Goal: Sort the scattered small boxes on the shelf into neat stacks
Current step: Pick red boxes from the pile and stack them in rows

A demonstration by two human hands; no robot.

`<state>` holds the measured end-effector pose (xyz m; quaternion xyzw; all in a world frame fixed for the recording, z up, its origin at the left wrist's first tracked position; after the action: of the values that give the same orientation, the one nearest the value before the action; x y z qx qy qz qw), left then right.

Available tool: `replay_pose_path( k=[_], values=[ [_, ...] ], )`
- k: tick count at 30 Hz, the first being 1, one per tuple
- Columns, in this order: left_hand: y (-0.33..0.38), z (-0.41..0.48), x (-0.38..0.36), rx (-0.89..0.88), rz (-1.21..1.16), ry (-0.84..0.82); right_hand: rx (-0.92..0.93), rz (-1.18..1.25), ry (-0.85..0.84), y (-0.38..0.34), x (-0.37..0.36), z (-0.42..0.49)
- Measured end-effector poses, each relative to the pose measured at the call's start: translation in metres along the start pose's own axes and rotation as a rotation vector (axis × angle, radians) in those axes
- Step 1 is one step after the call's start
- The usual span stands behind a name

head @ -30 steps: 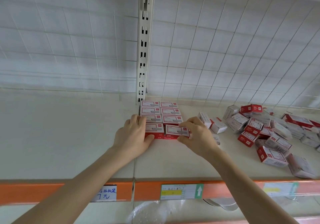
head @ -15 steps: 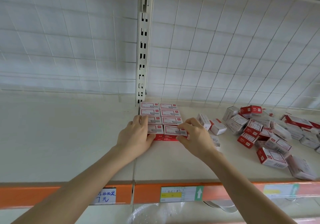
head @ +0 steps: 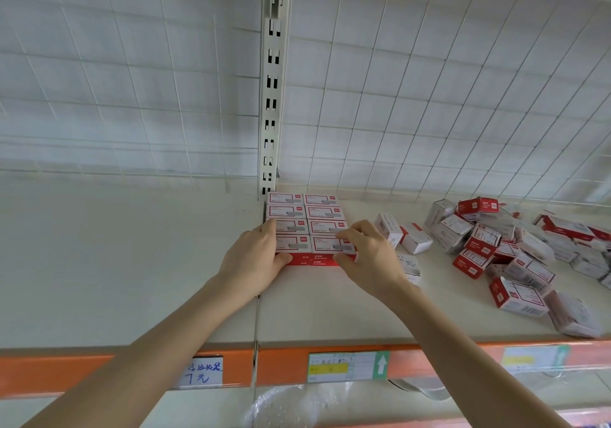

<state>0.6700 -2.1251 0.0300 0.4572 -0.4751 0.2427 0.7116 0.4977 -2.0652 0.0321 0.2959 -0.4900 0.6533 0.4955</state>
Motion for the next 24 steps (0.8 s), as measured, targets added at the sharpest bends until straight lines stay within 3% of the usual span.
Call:
replay_pose_path(
  k=[16,20,24],
  values=[
    [0.0,-0.003,-0.002,0.02,0.086,0.01,0.042,-0.022,0.056,0.001,-0.004,-0.002],
    [0.009,-0.006,0.0,-0.051,0.245,0.088,0.048,-0.078,0.104,0.002,0.002,-0.007],
    [0.03,-0.003,-0.004,-0.24,0.309,0.125,-0.005,-0.147,0.112,0.01,0.018,-0.017]
  ],
)
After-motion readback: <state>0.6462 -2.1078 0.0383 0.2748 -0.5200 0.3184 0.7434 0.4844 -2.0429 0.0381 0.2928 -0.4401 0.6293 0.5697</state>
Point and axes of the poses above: each hand's wrist, its own z-axis towards the middle knuckle, its own x-axis out of the back of the hand, y = z × x, the point moved 2 cm from there along z, towards the middle knuckle, and after that the axes turned 1 degree about x, right-handed, at the moved point
